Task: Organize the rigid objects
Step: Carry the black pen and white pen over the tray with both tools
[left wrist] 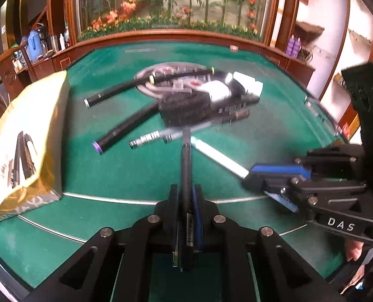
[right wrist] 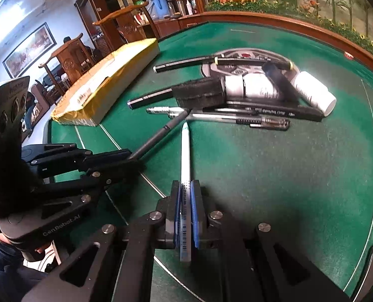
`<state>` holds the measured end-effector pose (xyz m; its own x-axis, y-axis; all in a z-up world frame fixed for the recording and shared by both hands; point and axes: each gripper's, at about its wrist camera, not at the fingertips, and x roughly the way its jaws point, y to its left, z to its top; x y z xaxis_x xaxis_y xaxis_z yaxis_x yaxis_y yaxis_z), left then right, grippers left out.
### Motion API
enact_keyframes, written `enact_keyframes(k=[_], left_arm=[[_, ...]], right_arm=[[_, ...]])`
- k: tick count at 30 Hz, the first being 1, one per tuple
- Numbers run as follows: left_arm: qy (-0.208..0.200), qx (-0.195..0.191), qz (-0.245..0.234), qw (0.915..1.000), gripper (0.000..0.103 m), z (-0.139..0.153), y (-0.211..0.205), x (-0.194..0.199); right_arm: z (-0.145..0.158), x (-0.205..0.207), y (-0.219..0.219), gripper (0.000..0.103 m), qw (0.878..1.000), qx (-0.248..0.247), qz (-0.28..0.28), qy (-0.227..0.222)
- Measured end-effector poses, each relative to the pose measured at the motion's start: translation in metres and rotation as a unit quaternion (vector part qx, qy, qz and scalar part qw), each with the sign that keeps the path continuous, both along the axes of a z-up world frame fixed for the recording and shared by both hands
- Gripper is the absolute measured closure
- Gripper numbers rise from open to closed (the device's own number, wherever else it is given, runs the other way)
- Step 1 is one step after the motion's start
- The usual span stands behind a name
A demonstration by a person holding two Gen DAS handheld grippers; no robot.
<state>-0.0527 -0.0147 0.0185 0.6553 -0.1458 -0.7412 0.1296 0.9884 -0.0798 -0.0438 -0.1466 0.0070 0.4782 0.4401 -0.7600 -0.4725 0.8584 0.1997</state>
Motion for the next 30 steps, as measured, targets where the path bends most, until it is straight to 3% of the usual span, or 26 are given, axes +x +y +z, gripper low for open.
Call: enact_keyframes(k=[21, 30], left_arm=[[-0.049, -0.03, 0.05, 0.9971, 0.093, 0.035, 0.048, -0.021], [-0.077, -0.01, 0.115, 0.9903, 0.093, 0.044, 0.085, -0.024]], right_arm=[[0.026, -0.005, 0.013, 0.096, 0.999, 0.027, 0.024, -0.022], [0.047, 0.009, 0.059, 0.096, 0.996, 0.048, 0.062, -0.043]])
